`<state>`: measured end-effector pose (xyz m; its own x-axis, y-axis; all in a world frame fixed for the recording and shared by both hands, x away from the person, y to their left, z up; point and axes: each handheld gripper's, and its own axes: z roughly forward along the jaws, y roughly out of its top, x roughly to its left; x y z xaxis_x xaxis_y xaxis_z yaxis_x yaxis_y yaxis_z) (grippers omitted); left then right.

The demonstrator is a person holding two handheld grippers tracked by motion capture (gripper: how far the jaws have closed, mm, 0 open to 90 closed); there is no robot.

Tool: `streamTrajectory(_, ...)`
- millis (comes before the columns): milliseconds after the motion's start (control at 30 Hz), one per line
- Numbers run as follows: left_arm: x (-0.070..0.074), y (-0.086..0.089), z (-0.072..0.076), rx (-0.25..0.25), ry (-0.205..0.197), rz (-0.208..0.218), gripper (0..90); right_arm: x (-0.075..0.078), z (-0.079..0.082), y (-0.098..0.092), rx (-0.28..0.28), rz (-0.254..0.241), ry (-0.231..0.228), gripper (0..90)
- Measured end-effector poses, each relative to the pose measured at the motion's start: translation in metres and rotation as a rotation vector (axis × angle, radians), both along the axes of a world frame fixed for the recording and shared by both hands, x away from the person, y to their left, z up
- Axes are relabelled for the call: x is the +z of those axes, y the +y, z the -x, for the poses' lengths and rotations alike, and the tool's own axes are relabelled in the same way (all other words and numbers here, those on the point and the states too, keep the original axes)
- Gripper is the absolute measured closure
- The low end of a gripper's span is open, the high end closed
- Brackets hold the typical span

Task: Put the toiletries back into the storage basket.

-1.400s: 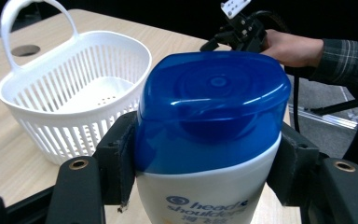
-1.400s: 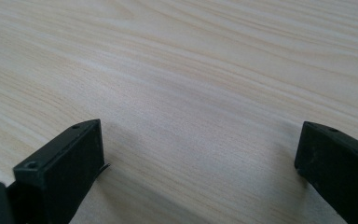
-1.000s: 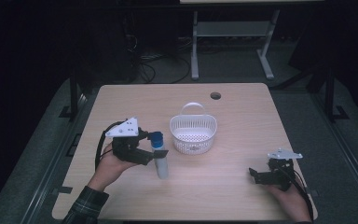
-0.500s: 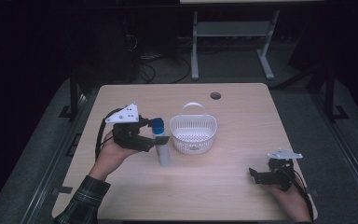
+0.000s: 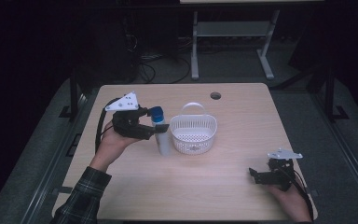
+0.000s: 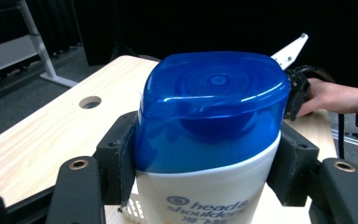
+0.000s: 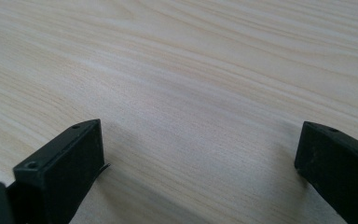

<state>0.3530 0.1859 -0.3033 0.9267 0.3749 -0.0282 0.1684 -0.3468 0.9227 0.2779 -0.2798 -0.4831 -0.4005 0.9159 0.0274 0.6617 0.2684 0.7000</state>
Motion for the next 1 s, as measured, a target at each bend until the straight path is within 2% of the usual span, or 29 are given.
streamTrajectory(333, 0.007, -0.003, -0.012, 0.015, -0.005, 0.0, 35.4, 0.0, 0.0, 0.0, 0.001, 0.0, 0.001, 0.8)
streamTrajectory(1000, 0.03, -0.018, -0.032, 0.023, -0.043, 0.006, 35.5, 0.0, 0.0, 0.0, 0.0, -0.001, 0.002, 0.8)
